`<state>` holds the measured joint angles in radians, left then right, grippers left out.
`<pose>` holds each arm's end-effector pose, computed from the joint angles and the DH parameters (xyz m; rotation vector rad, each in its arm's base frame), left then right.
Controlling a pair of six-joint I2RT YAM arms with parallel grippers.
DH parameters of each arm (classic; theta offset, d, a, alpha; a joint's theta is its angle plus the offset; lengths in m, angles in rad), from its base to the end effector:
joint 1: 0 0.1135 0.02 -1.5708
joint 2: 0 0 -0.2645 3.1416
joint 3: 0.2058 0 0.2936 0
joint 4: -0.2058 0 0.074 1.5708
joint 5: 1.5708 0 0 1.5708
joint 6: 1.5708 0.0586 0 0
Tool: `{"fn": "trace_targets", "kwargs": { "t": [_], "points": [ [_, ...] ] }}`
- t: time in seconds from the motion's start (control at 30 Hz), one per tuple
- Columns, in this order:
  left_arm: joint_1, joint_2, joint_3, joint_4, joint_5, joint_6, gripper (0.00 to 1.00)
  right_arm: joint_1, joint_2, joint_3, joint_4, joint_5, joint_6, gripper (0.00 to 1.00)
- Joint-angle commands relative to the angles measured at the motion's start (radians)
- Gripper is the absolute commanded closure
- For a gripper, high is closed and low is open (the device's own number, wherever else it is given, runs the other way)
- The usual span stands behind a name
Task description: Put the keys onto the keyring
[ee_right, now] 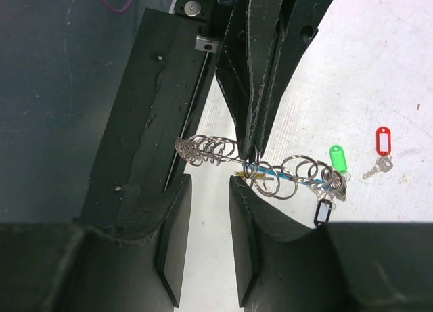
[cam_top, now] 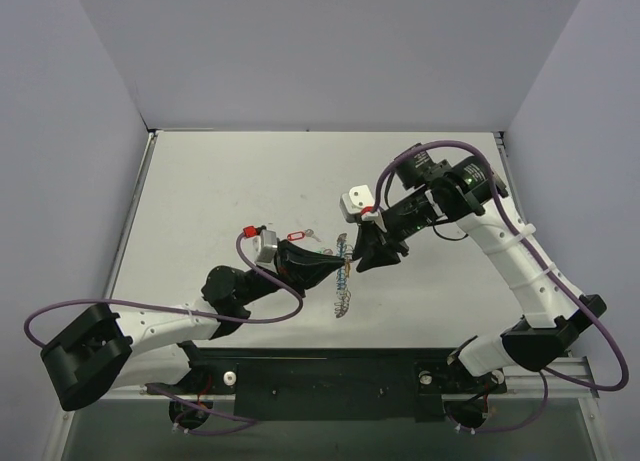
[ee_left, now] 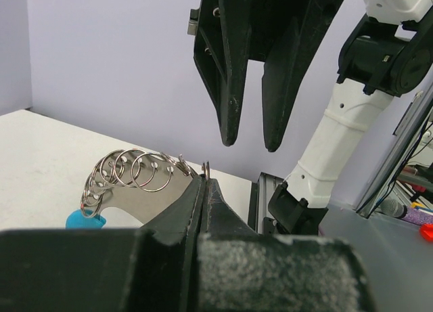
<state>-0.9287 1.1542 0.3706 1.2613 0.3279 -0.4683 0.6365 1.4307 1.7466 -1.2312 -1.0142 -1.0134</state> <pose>0.1489 -0.2306 0.2545 0.5882 1.0877 -1.4124 0.2130 0.2193 0.4385 -1.8383 1.1504 1.0272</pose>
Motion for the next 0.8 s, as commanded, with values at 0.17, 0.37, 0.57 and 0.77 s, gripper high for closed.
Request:
{"fn": "trace_targets", "kwargs": {
  "t": [0.17,0.37,0.57,0.77],
  "points": [
    [0.004,0.013,0.041,0.201,0.026,-0.030,1.00,0.015,0.025,-0.010,0.038,-0.014,0.064,0.77],
    [0.002,0.010,0.041,0.202,0.026,-0.029,1.00,0.017,0.027,-0.032,0.064,0.005,0.093,0.78],
    [0.004,0.006,0.037,0.204,0.020,-0.029,1.00,0.017,0.028,-0.061,0.081,0.015,0.102,0.78],
    [0.004,0.006,0.037,0.208,0.013,-0.024,1.00,0.019,0.024,-0.085,0.095,0.014,0.116,0.80]
  ]
}}
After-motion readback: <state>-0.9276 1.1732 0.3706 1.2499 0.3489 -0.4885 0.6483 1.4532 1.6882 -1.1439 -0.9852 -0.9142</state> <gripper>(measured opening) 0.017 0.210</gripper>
